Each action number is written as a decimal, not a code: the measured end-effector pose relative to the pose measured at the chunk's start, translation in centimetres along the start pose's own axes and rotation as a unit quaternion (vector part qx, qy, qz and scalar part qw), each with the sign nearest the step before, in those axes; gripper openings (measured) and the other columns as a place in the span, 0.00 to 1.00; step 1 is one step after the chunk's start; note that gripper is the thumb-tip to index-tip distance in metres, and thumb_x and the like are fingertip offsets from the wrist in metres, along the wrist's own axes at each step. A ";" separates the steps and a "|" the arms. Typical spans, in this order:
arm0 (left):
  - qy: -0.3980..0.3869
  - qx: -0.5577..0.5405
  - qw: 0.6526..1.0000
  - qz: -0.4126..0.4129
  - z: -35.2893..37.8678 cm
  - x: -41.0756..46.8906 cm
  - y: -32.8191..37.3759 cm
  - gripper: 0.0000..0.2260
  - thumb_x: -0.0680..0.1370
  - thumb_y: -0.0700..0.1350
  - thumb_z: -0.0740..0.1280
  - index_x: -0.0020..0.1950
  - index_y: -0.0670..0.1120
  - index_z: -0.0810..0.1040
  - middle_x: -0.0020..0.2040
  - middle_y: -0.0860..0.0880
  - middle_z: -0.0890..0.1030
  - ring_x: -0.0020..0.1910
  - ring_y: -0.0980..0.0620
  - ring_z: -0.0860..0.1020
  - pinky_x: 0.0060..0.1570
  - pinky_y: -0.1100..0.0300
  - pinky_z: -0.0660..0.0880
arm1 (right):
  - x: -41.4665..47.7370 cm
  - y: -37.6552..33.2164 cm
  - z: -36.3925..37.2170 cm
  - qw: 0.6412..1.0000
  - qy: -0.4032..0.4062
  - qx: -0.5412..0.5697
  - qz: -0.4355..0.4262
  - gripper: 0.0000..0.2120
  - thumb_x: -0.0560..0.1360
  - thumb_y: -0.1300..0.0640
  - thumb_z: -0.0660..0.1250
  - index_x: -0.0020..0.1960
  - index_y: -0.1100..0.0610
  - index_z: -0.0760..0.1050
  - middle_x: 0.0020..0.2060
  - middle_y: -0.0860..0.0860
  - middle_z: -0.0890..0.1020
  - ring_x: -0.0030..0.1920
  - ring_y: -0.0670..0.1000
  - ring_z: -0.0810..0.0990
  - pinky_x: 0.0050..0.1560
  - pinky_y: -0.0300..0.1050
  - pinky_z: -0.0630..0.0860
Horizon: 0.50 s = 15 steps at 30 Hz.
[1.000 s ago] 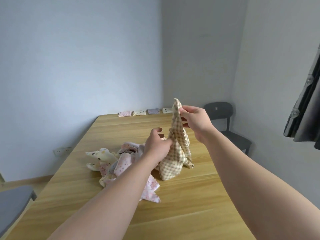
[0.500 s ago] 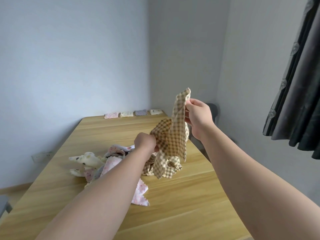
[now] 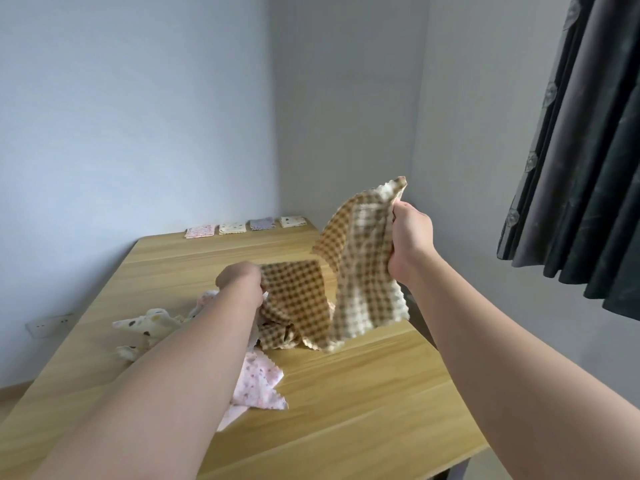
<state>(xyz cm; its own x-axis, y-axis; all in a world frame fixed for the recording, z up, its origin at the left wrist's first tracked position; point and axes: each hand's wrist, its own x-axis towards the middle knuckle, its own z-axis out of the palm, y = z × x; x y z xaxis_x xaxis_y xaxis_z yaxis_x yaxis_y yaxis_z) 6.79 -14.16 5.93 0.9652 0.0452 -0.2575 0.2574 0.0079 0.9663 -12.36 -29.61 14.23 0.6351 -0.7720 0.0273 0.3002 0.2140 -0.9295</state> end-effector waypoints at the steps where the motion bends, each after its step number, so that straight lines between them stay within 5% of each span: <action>1: 0.013 0.026 1.000 -0.001 0.1 0.0 0.2 0.19 0.84 0.42 0.57 0.75 0.39 0.68 0.70 0.40 0.75 0.65 0.41 0.78 0.56 0.49 0.79 | -0.5 -0.3 0.0 1.000 -0.007 -0.003 0.001 0.08 0.76 0.57 0.62 0.42 0.53 0.79 0.40 0.55 0.82 0.40 0.57 0.81 0.52 0.60 0.81; 5: 0.085 0.064 0.993 0.049 0.2 -1.2 1.2 0.20 0.82 0.36 0.61 0.72 0.35 0.63 0.69 0.35 0.73 0.64 0.36 0.77 0.60 0.46 0.78 | -1.3 -0.5 -0.9 0.999 -0.033 -0.026 0.003 0.08 0.77 0.56 0.63 0.44 0.55 0.80 0.41 0.56 0.85 0.41 0.58 0.84 0.52 0.67 0.81; 8: 0.028 0.238 0.956 0.169 0.5 -3.3 1.6 0.23 0.80 0.35 0.62 0.75 0.37 0.63 0.73 0.37 0.69 0.67 0.37 0.74 0.61 0.48 0.75 | -1.6 -0.4 -1.2 0.998 -0.053 -0.031 0.011 0.08 0.78 0.57 0.63 0.45 0.56 0.81 0.42 0.57 0.85 0.40 0.58 0.84 0.51 0.64 0.82; 11: -0.131 0.237 0.909 0.316 0.8 -6.6 1.8 0.22 0.79 0.46 0.70 0.72 0.46 0.72 0.68 0.48 0.74 0.56 0.51 0.79 0.54 0.56 0.76 | -2.9 -0.3 -1.3 0.996 -0.067 -0.048 0.030 0.09 0.78 0.59 0.63 0.46 0.57 0.82 0.42 0.58 0.85 0.41 0.58 0.84 0.54 0.66 0.80; 13: -0.334 0.193 0.883 0.268 0.8 -9.3 1.5 0.33 0.73 0.66 0.72 0.70 0.48 0.74 0.66 0.51 0.78 0.61 0.51 0.78 0.63 0.52 0.74 | -3.7 0.1 -1.4 0.995 -0.072 -0.046 0.044 0.10 0.78 0.60 0.62 0.46 0.58 0.82 0.42 0.59 0.85 0.41 0.58 0.84 0.54 0.67 0.80; 15: -0.431 0.189 0.853 0.225 1.0 -11.0 0.7 0.39 0.66 0.73 0.72 0.65 0.46 0.78 0.60 0.50 0.84 0.61 0.48 0.81 0.66 0.47 0.74 | -4.2 0.4 -1.5 0.995 -0.072 -0.054 0.052 0.12 0.79 0.59 0.61 0.47 0.60 0.83 0.45 0.60 0.86 0.43 0.60 0.85 0.54 0.66 0.81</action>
<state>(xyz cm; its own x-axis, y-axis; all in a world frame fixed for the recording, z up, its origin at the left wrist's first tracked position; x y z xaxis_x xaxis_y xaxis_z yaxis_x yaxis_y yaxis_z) -3.62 -15.68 9.48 0.6026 -0.7945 0.0746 -0.3087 -0.1459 0.9399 -15.99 -27.14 13.16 0.7563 -0.6536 -0.0263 0.1535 0.2164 -0.9642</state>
